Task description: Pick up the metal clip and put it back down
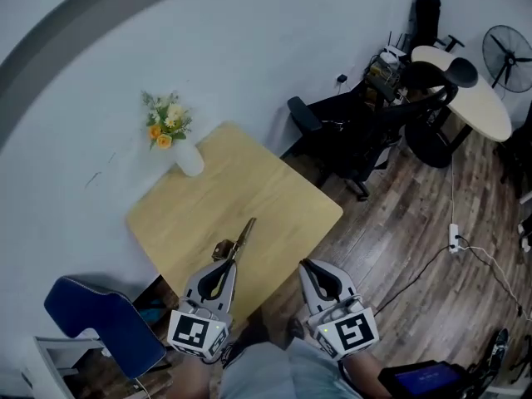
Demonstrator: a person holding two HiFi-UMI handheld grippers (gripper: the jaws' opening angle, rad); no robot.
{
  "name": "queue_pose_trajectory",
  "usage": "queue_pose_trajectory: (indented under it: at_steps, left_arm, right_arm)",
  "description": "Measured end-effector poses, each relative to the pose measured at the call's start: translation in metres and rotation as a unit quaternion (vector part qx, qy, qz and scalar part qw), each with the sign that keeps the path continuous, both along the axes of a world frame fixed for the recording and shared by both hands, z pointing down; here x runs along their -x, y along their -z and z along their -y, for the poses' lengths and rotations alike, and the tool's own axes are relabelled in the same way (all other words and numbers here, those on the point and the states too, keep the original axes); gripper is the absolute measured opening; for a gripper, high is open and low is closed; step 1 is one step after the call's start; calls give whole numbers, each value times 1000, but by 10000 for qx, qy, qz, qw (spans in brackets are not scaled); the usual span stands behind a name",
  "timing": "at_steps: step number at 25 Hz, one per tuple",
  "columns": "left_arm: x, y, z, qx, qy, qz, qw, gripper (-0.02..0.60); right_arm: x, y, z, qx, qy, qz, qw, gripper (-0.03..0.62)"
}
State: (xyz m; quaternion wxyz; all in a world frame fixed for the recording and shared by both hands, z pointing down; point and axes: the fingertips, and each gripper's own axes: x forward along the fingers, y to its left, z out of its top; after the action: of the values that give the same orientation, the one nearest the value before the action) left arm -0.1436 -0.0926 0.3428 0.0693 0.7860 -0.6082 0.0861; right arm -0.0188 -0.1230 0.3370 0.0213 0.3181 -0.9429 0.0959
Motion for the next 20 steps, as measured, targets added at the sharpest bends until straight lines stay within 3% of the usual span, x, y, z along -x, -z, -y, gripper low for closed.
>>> queue_pose_trajectory:
  at_steps: [5, 11, 15, 20]
  left_arm:
    - [-39, 19, 22, -201, -174, 27, 9996, 21]
    - [-68, 18, 64, -225, -504, 21, 9985, 21]
    - [-72, -12, 104, -53, -796, -105, 9968, 21]
    - [-68, -72, 162, 440, -1090, -358, 9924, 21]
  right_arm:
    - [-53, 8, 8, -112, -356, 33, 9993, 49]
    - [-87, 10, 30, -129, -786, 66, 9968, 49]
    - [-91, -7, 60, 0, -1060, -48, 9944, 49]
    - [-84, -42, 98, 287, -1335, -221, 9904, 49]
